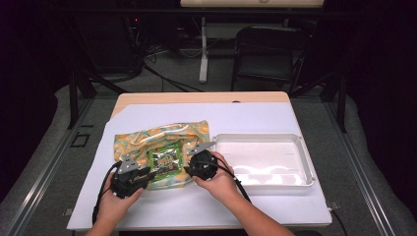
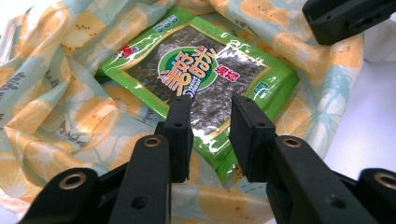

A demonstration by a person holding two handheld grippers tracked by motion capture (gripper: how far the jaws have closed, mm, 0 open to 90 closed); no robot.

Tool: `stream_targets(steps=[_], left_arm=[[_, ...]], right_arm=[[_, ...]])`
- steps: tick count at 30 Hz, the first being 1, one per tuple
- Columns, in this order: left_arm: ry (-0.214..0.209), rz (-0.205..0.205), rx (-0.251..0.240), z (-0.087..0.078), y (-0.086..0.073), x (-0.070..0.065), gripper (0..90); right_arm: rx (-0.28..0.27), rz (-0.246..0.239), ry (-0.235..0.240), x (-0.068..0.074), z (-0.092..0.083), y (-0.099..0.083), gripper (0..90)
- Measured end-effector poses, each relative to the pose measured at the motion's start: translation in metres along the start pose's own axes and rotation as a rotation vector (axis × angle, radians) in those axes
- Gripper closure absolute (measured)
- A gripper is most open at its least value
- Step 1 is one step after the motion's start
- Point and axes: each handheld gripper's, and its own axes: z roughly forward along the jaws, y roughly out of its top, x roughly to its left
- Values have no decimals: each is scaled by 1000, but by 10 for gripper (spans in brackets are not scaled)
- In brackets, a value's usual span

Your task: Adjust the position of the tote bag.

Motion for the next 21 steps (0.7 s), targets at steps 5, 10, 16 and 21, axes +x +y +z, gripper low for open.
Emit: stream_targets(steps=[5, 10, 16, 21], left_arm=[[-5, -8, -9, -1, 0, 2, 652], [-9, -17, -8, -1, -1, 5, 643], [-8, -18, -12, -1, -1, 5, 637], [-8, -20, -9, -1, -2, 7, 634]], right_arm=[[-46, 6, 3, 4, -3, 17, 735], [-53, 6, -9, 4, 1, 32, 733], [-35, 38, -19, -3, 23, 44, 741], [37, 61, -57, -11, 45, 40, 750]])
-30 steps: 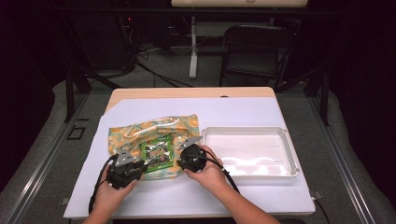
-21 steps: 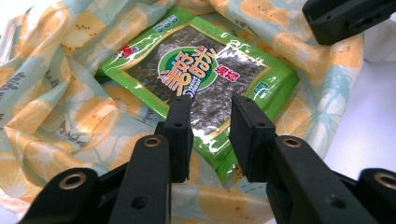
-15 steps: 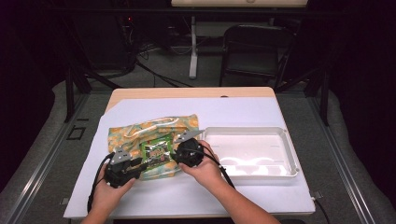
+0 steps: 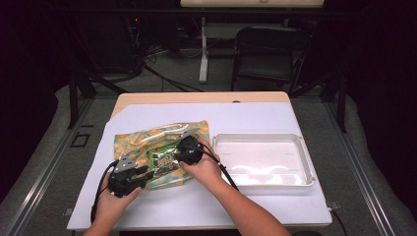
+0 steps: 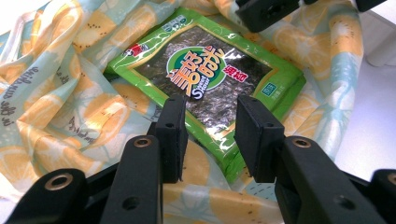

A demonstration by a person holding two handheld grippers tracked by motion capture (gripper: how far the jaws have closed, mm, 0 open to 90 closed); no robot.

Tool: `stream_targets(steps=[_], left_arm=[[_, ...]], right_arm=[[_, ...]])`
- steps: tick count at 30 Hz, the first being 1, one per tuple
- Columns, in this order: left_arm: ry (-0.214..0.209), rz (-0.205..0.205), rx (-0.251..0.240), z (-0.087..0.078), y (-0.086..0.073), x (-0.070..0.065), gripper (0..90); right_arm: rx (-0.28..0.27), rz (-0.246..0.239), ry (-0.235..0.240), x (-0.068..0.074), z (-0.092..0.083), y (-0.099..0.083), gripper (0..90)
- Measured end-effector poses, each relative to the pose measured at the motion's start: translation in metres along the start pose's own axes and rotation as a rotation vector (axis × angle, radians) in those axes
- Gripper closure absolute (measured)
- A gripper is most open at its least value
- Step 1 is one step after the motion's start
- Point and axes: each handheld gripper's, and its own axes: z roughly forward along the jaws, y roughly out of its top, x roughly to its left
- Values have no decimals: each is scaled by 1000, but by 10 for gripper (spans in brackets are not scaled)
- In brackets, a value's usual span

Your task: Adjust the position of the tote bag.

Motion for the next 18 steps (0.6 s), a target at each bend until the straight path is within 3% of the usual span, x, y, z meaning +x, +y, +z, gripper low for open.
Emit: stream_targets(steps=[6, 12, 18], left_arm=[[2, -2, 3, 1, 0, 0, 619], [-4, -30, 7, 2, 4, 4, 602], [0, -59, -4, 1, 18, 7, 602]], right_arm=[[19, 4, -13, -1, 7, -2, 750], [52, -37, -43, 2, 12, -6, 795], [37, 6, -20, 1, 14, -9, 802]])
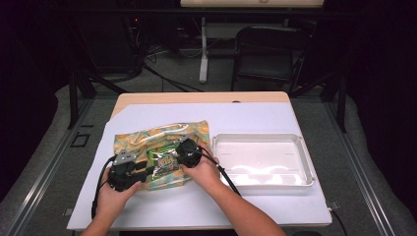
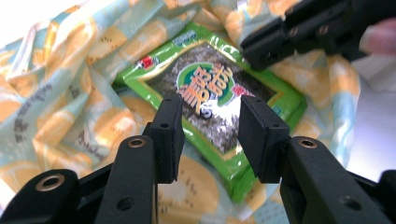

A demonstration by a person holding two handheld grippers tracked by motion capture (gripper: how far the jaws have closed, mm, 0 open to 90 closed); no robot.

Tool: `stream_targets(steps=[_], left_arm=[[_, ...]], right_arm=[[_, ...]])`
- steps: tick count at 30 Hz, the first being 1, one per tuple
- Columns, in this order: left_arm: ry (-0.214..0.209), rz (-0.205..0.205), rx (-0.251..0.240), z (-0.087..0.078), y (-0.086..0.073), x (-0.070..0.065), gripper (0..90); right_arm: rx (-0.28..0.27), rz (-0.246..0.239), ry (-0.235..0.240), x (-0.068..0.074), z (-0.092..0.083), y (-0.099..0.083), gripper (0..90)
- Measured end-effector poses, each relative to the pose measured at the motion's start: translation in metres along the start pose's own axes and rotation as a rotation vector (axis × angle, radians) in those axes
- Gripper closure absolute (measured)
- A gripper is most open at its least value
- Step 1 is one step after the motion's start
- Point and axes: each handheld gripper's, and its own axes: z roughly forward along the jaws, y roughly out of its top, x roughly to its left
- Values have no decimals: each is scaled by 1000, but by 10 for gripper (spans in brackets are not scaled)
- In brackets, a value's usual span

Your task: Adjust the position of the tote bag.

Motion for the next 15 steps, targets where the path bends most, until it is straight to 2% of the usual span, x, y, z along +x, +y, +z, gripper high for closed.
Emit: stream_targets(steps=[2, 5, 8, 10, 12, 15], left_arm=[[3, 2, 9, 1, 6, 0, 602], [16, 2, 19, 3, 13, 2, 590], [24, -16, 20, 8, 22, 5, 564], [36, -42, 3, 11, 26, 8, 558], [26, -90, -13, 15, 28, 12, 562], [17, -137, -5, 21, 31, 17, 562]], right_arm=[[-16, 19, -4, 2, 1, -1, 801], [-17, -1, -7, 1, 1, -2, 803], [-31, 12, -7, 1, 1, -3, 803], [-28, 26, -5, 1, 1, -4, 804], [-31, 28, 0, 1, 1, -4, 804], [-30, 24, 5, -1, 1, -4, 805]])
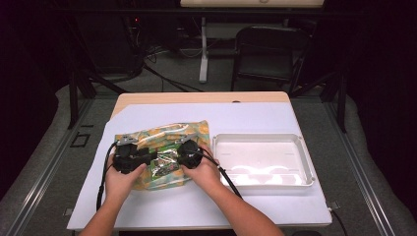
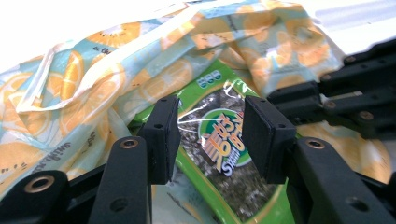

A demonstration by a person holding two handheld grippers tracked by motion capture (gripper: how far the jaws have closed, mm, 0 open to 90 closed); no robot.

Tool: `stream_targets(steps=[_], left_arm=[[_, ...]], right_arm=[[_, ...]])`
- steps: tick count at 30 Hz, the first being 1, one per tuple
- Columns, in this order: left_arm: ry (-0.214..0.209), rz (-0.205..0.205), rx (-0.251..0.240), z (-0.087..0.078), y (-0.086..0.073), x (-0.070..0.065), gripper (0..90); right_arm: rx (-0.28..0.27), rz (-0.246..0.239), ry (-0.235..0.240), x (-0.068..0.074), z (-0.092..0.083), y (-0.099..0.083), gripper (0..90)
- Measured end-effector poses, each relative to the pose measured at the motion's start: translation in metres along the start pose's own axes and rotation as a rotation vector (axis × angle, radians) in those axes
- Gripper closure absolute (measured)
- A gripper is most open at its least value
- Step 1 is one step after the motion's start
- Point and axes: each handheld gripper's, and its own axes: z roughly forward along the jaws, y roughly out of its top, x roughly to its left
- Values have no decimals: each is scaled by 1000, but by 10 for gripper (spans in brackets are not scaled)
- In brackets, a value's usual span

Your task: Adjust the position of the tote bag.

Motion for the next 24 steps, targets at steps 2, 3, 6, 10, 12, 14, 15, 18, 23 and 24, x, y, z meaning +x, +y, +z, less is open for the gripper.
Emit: stream_targets(steps=[2, 3, 6, 10, 12, 14, 15, 18, 23, 24], left_arm=[[-22, -49, 30, 7, 2, 5, 552], [-22, -49, 30, 7, 2, 5, 549], [-24, -79, 59, 11, -1, 8, 533], [-31, -82, 80, 14, -4, 9, 515], [-28, -77, 110, 16, -7, 8, 492], [-26, -76, 109, 17, -9, 8, 486], [-28, -79, 113, 17, -10, 8, 480], [-30, -99, 137, 18, -15, 10, 456], [-40, -111, 163, 19, -21, 14, 447], [-44, -122, 164, 20, -22, 14, 443]], right_arm=[[-14, 23, 3, 1, 1, -1, 806], [-14, 23, 3, 1, 1, -1, 806], [-18, 41, 11, -1, 0, -3, 807], [-11, 31, 5, -2, -1, -4, 807], [-25, 39, 4, -1, 0, -5, 808], [-28, 39, 3, -1, 0, -5, 808], [-14, 32, 3, -1, -1, -4, 808], [-22, 42, 3, -1, 0, -5, 808], [-22, 42, 4, -1, 0, -5, 808], [-16, 34, 5, -1, -1, -5, 808]])
